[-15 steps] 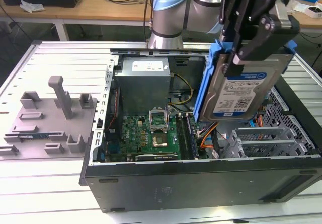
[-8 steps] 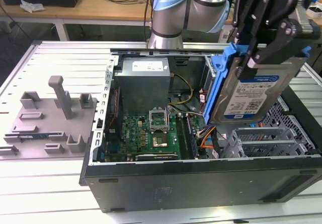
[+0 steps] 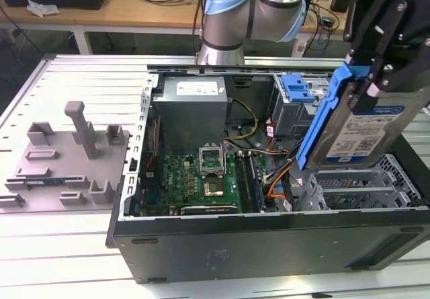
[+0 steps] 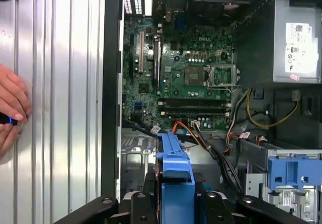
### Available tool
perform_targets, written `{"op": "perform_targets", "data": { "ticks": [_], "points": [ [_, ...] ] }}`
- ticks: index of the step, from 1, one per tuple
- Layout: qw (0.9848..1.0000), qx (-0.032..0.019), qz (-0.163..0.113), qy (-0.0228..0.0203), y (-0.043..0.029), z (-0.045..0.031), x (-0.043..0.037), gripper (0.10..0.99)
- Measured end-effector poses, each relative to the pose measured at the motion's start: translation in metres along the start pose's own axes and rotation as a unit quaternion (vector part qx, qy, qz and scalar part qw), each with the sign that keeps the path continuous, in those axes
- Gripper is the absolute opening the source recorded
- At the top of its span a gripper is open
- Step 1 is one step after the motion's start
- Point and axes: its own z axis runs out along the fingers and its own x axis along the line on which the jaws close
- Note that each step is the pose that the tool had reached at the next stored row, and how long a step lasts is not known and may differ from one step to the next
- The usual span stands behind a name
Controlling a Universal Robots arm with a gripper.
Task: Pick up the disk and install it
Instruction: 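Insert the disk into the insertion slot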
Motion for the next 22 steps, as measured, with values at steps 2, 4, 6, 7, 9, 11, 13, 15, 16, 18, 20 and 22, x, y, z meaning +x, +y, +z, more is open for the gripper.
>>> {"op": "perform_targets", "data": {
  "ticks": [2,4,6,7,9,11,13,15,16,18,20,22],
  "points": [
    [1.0000,0.0000,0.000,-0.0002,-0.0050,0.0004,0.0011,0.369],
    [1.0000,0.0001,0.000,-0.0006,-0.0099,0.0009,0.0022,0.369],
    [1.0000,0.0001,0.001,-0.0014,-0.0142,0.0015,0.0034,0.369],
    [1.0000,0.0001,0.002,-0.0020,-0.0162,0.0019,0.0041,0.369],
    [1.0000,0.0002,0.003,-0.0036,-0.0200,0.0028,0.0053,0.369],
    [1.0000,0.0003,0.004,-0.0048,-0.0229,0.0034,0.0060,0.369],
    [1.0000,0.0003,0.006,-0.0064,-0.0284,0.0042,0.0064,0.369],
    [0.9999,0.0004,0.007,-0.0079,-0.0331,0.0055,0.0066,0.369],
    [0.9999,0.0004,0.008,-0.0078,-0.0332,0.0056,0.0066,0.369],
    [0.9999,0.0005,0.009,-0.0078,-0.0332,0.0058,0.0067,0.369],
    [0.9999,0.0005,0.009,-0.0078,-0.0333,0.0059,0.0067,0.369],
    [0.9999,0.0005,0.010,-0.0079,-0.0332,0.0059,0.0067,0.369]
  ]
}}
